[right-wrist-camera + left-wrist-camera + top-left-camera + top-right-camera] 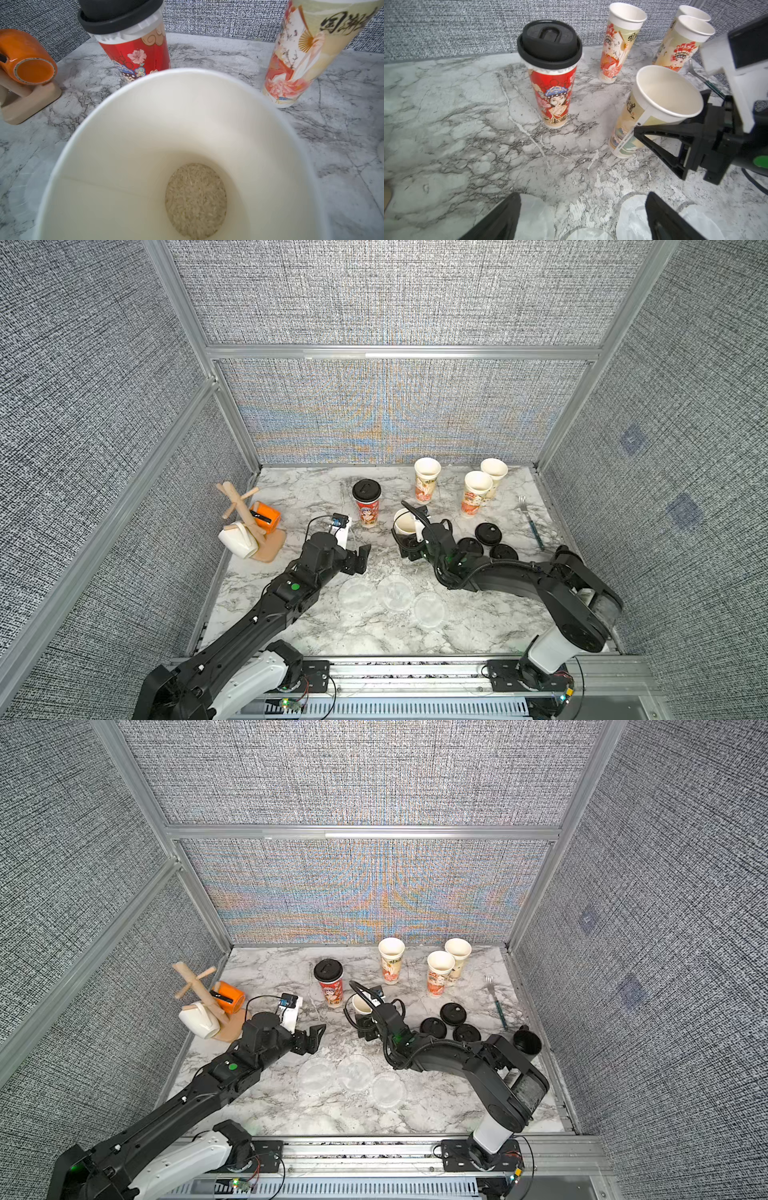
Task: Put the leak-proof paper on the milk tea cups
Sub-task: Place the cup at the center of the board.
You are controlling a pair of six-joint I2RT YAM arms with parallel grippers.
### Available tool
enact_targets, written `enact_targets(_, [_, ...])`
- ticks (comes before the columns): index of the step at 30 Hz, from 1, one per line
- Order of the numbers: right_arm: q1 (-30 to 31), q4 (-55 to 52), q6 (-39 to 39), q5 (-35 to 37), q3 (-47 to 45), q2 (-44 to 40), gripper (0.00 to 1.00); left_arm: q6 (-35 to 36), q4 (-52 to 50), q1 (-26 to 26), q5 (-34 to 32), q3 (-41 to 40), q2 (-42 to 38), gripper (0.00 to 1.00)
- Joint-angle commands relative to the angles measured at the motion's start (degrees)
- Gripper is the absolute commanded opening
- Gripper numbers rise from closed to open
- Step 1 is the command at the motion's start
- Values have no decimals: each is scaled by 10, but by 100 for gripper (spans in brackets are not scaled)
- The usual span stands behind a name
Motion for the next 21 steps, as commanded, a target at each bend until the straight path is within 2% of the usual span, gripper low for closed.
enact_targets(1, [3, -4, 12, 16, 3, -9, 92, -59, -83, 0, -58, 15, -9, 94])
enact_targets(5, [5, -23, 6, 20, -2, -42, 97, -120, -171, 0, -105, 30, -32, 89])
enact_targets(9, [11, -44, -7, 17, -28, -97, 98, -206, -312, 14, -134, 75, -36, 89])
enact_targets(11, [14, -58, -13, 14, -37, -128, 98, -229, -363, 39, -103, 97, -16, 89])
enact_targets(15, [20, -94, -29, -7, -63, -202, 98, -239, -385, 124, 35, 107, 45, 85])
enact_targets(19, [22, -151, -41, -28, -80, -278, 96, -231, -375, 178, 91, 109, 119, 83])
enact_targets(21, [22, -178, -42, -29, -88, -317, 95, -222, -374, 193, 99, 117, 166, 80])
